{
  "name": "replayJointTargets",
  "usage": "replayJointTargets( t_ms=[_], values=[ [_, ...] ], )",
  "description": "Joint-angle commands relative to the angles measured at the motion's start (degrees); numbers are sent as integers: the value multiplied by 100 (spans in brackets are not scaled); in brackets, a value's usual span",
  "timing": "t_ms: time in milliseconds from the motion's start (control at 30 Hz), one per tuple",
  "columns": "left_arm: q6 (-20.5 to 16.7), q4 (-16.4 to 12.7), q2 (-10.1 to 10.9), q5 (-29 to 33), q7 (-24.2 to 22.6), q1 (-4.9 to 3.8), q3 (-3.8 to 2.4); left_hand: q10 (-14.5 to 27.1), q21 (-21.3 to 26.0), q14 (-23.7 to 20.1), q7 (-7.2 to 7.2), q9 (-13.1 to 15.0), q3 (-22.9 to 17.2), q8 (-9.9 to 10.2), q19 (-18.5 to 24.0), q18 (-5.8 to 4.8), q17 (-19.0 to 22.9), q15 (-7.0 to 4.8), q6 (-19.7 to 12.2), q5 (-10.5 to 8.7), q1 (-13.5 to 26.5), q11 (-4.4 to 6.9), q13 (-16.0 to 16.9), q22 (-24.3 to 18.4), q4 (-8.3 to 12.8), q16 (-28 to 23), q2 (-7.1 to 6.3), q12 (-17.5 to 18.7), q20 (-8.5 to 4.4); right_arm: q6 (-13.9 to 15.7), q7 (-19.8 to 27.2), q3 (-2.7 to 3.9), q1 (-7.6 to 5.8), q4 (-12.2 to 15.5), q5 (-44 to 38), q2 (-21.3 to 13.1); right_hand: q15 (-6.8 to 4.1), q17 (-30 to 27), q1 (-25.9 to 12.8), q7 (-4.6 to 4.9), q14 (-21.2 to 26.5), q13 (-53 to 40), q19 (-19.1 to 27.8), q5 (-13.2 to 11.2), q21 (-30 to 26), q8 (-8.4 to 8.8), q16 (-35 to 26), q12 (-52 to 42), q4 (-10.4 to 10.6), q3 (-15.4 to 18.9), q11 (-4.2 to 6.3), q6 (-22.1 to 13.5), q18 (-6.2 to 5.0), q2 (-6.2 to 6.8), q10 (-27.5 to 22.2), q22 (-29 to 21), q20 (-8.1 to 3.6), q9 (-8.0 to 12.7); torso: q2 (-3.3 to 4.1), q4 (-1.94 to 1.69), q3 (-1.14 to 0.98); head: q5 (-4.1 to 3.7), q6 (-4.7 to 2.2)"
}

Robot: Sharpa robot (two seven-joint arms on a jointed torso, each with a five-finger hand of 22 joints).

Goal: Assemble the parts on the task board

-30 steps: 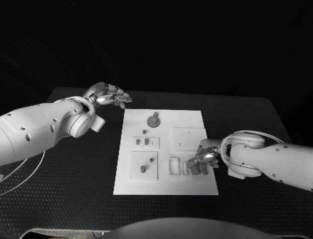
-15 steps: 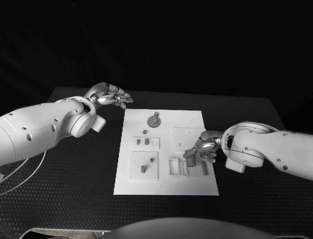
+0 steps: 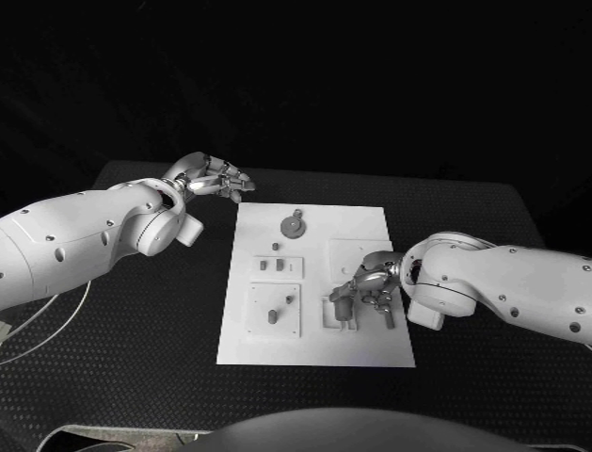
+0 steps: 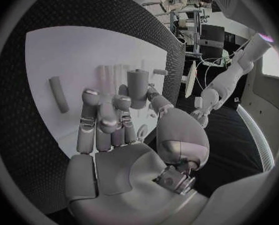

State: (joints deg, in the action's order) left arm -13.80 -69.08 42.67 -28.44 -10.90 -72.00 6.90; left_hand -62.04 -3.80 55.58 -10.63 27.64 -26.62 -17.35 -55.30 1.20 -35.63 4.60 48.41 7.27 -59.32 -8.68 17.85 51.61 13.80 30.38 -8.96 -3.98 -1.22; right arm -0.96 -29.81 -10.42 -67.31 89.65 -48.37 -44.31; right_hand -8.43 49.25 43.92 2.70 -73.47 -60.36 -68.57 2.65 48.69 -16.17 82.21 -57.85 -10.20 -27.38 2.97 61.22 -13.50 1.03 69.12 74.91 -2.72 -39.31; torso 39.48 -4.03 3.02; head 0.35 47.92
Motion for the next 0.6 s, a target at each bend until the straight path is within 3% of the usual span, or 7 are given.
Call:
replayJointTargets(
  t_ms=[33, 600],
  values=[
    [62, -17, 1, 16, -26, -11, -3, 6, -33, 29, 25, -8, -2, -32, 24, -31, -7, -2, 18, -26, 47, 20, -7, -7, -27, -36, 35, -5, 12, 46, -28, -7, 34, -14, -238, 40, -43, 1, 151, 68, -8, -6, 2, 9, 22, 7, 27, 3, -602, -623, 2, 130, -150, -197, 41, 107, 54, -3, 0, 1, -1, 13, 7],
    [61, -22, 12, 16, -19, -11, -3, 6, -33, 30, 26, -8, -2, -34, 25, -31, -14, -2, 20, -28, 49, 20, -7, -7, -32, -42, 35, -5, 12, 25, -89, -75, 99, -108, -522, 160, -46, -14, -102, 69, -5, -2, -5, 9, 17, 48, 17, 28, -483, -654, 2, 143, -150, -144, 46, 94, 52, 9, 4, 6, -8, 36, 30]
  ],
)
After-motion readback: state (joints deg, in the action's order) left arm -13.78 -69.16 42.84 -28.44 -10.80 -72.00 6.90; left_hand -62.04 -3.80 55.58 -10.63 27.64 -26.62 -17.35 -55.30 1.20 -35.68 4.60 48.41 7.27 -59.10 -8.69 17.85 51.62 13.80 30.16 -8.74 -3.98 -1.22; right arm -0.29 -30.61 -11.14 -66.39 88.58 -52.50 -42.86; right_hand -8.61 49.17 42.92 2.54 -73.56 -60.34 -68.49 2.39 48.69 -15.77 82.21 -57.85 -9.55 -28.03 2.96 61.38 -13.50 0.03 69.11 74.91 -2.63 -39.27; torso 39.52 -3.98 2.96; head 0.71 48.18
